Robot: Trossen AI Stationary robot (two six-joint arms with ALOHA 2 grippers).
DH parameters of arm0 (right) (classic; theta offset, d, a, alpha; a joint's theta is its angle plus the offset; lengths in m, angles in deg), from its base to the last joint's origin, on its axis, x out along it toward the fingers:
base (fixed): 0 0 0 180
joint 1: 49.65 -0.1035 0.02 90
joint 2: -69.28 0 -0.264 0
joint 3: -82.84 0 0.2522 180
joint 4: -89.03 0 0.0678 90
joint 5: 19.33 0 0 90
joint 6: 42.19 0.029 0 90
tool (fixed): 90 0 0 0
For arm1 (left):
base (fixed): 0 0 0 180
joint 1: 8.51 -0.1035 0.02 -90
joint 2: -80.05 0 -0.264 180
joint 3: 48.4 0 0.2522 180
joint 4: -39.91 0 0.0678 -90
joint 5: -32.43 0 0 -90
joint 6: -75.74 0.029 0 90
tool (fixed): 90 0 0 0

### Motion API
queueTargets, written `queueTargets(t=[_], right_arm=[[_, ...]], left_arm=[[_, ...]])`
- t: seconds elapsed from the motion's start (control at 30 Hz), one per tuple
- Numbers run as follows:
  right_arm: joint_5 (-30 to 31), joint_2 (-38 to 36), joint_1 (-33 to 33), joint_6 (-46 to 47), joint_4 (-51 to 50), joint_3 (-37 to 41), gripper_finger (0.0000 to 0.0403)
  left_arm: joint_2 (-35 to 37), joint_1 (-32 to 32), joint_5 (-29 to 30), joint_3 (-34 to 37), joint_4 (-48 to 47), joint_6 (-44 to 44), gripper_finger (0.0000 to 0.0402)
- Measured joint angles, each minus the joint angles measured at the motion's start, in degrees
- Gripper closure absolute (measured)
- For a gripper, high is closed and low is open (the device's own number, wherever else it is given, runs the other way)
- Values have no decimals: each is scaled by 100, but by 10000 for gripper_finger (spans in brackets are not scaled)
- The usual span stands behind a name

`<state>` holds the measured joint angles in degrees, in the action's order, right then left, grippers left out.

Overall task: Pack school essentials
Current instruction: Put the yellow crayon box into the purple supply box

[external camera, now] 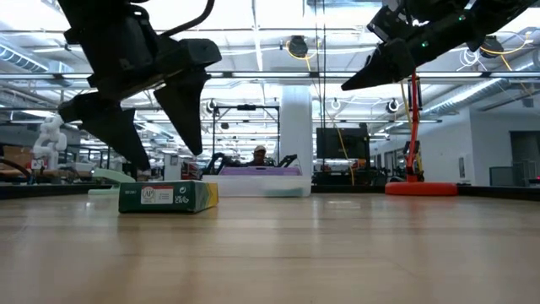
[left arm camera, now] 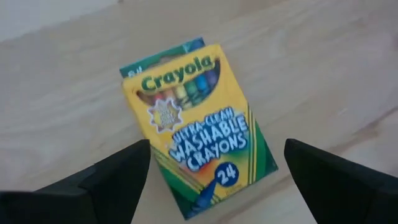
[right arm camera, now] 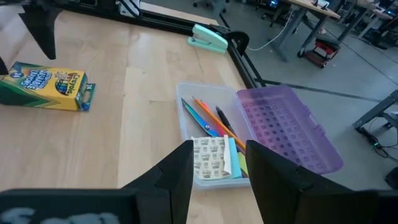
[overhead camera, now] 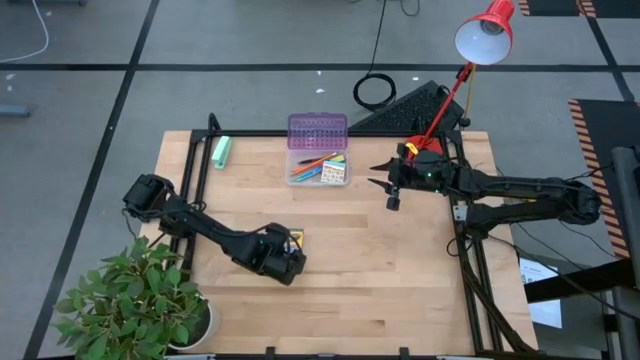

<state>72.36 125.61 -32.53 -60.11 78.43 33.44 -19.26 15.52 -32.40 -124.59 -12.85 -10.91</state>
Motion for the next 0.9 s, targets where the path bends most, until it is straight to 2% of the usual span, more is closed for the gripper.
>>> queueTargets(t=[0.23, 0.4, 0.57, 0.9], right_arm=[[0, 0, 0, -21, -2, 0, 261], [0, 0, 0, -34, -3, 0, 261], [0, 0, 0, -34, -2, 0, 261], [-7, 0, 0, -19, -4, 0, 261]], left_arm=[[0, 141, 43, 0, 39, 262, 3], [0, 326, 52, 0, 68, 303, 2], [-1, 542, 68, 0, 163, 831, 2], [-2, 805, 389, 0, -324, 1412, 2]])
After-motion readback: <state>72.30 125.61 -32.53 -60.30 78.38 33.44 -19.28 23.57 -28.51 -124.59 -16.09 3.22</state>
